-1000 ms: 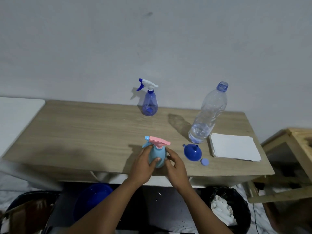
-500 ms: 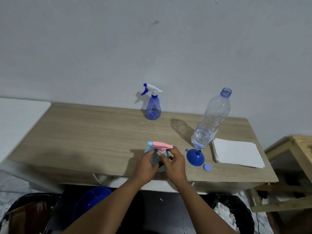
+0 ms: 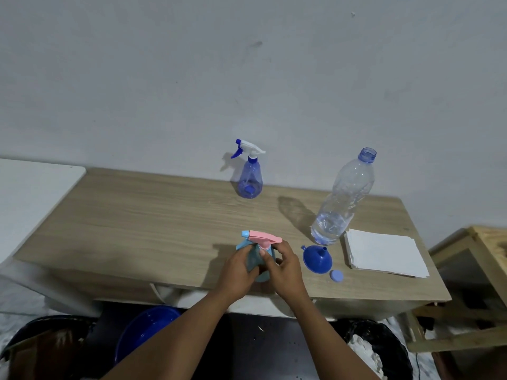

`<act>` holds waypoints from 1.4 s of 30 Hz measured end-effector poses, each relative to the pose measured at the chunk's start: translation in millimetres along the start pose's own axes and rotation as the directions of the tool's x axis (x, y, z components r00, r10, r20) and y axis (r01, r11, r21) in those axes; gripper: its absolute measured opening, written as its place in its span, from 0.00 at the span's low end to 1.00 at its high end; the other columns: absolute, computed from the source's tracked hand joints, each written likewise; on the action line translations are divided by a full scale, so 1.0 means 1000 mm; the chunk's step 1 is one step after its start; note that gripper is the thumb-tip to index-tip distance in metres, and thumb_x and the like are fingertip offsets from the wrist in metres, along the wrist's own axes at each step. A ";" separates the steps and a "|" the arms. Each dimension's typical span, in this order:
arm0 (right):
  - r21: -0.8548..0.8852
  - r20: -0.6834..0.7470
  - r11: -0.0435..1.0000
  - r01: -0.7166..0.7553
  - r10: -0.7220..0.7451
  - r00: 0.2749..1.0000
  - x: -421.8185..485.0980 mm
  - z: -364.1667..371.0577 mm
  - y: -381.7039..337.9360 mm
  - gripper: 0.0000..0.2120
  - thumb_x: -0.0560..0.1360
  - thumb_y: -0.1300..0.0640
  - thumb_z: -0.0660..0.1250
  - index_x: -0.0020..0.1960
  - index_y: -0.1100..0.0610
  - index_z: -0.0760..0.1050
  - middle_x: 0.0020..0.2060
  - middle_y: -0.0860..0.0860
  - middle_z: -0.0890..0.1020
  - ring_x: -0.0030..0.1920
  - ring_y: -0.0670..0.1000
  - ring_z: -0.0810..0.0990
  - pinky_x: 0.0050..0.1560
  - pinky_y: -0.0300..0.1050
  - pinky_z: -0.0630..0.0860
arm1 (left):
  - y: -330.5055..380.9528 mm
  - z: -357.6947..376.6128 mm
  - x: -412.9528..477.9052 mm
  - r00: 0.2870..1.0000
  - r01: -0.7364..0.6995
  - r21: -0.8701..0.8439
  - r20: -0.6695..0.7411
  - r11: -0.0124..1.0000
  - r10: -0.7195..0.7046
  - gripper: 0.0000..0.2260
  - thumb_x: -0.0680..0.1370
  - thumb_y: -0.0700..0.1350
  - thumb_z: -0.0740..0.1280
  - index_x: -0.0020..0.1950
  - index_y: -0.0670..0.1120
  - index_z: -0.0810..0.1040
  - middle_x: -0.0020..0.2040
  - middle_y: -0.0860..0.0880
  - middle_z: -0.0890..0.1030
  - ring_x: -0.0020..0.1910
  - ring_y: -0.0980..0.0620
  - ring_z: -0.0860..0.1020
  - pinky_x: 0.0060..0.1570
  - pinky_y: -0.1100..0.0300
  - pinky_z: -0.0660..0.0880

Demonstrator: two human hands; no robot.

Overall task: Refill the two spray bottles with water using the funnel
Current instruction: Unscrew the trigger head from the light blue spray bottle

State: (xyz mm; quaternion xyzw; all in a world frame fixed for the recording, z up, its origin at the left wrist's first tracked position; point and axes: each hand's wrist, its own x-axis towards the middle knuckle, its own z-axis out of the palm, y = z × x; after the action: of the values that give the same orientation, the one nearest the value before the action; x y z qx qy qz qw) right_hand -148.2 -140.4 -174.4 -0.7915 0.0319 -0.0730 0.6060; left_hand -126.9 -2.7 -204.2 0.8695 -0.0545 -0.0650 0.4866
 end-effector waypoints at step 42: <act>-0.009 -0.135 0.995 -0.101 0.099 0.986 0.000 0.009 -0.019 0.16 0.72 0.58 0.76 0.58 0.54 0.78 0.50 0.46 0.84 0.52 0.41 0.81 0.50 0.30 0.75 | -0.001 0.002 0.001 1.000 -0.005 -0.039 0.020 0.999 0.006 0.24 0.74 0.42 0.72 0.68 0.54 0.72 0.62 0.55 0.78 0.60 0.56 0.76 0.57 0.63 0.73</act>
State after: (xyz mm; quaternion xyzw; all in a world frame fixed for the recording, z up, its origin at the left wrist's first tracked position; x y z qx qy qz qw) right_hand -147.3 -127.1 -158.8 -0.7871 0.1128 -0.0955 0.5989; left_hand -126.4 -3.8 -206.4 0.8590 -0.0607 -0.0734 0.5030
